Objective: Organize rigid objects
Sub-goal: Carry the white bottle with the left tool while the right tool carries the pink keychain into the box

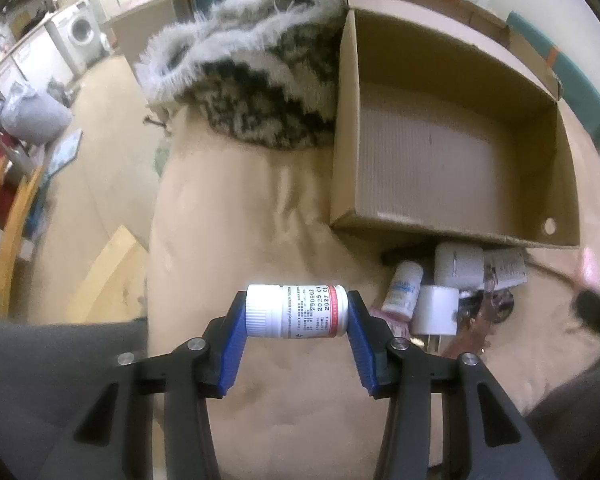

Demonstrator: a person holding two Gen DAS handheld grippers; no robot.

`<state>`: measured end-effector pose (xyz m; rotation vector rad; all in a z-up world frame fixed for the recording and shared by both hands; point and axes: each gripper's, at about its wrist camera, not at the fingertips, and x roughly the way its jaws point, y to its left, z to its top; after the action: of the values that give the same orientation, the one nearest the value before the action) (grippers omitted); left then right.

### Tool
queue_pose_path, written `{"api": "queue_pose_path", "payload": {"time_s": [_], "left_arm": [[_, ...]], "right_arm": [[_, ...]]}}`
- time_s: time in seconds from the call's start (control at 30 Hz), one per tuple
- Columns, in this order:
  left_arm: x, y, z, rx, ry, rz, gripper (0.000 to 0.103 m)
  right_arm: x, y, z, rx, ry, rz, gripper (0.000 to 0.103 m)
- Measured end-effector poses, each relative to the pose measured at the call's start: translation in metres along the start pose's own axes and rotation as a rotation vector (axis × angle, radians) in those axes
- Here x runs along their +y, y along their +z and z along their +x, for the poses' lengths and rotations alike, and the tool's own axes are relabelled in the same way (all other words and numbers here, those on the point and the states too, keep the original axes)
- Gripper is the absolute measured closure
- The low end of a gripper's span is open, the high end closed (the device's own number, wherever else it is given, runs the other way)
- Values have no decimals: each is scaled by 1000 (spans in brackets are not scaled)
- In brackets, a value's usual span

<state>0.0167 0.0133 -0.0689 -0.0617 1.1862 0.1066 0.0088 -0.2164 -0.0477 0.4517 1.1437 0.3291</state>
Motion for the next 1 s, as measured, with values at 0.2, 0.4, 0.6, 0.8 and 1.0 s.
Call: {"api": "queue_pose_path", "payload": {"time_s": [0.2, 0.4, 0.6, 0.8, 1.0], "left_arm": [[-9, 18, -4, 47, -49, -12, 60], [-30, 59, -18, -24, -58, 15, 60], [-64, 95, -10, -56, -75, 83, 60], [-88, 105, 20, -35, -14, 178, 60], [-107, 107, 44, 3, -11, 240, 60]], "right_arm": [[-8, 46, -8, -68, -2, -24, 67], [-14, 89, -5, -107, -5, -34, 67], [-22, 112, 25, -106, -32, -58, 67], [-34, 109, 60, -57, -112, -85, 67], [-41, 112, 79, 5, -167, -90, 66]]}}
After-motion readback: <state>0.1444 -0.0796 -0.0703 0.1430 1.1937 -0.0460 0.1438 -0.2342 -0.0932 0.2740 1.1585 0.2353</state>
